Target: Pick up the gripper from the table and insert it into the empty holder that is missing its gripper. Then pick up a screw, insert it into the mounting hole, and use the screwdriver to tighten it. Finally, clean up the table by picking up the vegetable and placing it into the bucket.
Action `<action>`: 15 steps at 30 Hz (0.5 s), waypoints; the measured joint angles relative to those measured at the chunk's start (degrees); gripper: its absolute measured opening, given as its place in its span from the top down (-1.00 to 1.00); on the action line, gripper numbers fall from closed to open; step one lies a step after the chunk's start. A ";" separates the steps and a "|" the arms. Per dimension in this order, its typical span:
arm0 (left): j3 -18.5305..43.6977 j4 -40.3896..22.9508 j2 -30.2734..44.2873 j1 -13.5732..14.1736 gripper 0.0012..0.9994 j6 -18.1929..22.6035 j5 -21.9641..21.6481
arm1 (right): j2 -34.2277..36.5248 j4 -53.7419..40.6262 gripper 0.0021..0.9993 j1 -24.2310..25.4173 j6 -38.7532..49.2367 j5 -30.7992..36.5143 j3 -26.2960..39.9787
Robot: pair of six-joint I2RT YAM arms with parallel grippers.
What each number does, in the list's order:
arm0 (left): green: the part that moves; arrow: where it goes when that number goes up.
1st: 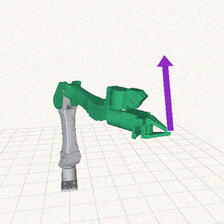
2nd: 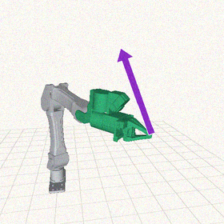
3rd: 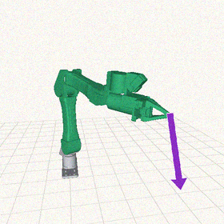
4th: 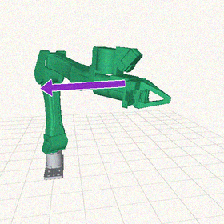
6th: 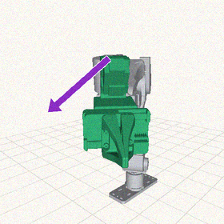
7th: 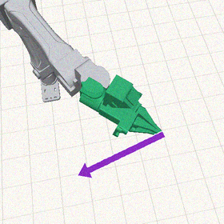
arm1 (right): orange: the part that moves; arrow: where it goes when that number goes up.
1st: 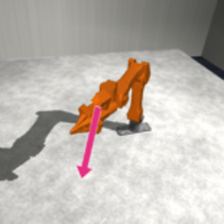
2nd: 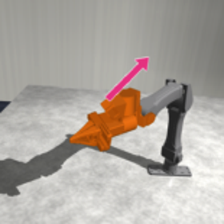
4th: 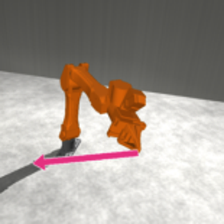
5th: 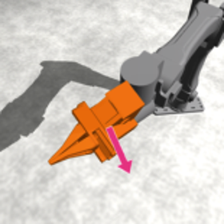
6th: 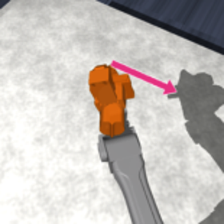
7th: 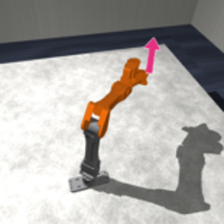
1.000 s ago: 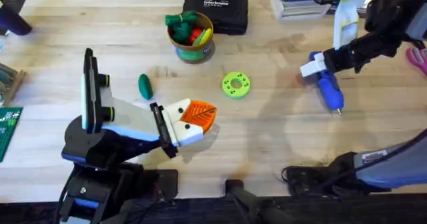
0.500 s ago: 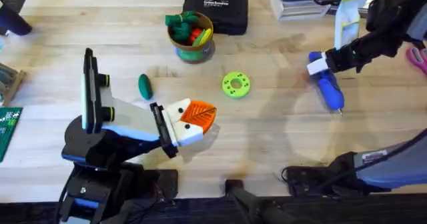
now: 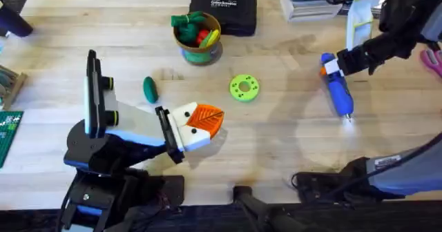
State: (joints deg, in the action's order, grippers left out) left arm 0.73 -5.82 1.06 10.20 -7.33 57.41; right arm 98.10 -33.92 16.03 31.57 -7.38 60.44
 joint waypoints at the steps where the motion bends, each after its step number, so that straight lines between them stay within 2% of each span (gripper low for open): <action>1: 0.00 0.00 0.00 0.00 0.99 0.00 0.00 | -0.02 -0.15 0.94 0.00 0.00 0.00 0.07; 7: 0.00 0.00 0.00 0.00 0.99 0.00 0.00 | -2.86 -2.32 0.94 0.00 -0.16 0.02 0.14; 15: 0.00 0.00 0.00 0.00 0.99 0.00 0.00 | -18.99 -1.08 0.94 0.00 -4.98 -0.49 0.14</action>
State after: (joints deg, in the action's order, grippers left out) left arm 0.73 -5.82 1.06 10.20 -7.33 57.41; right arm 79.11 -35.00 16.03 26.59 -7.86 60.58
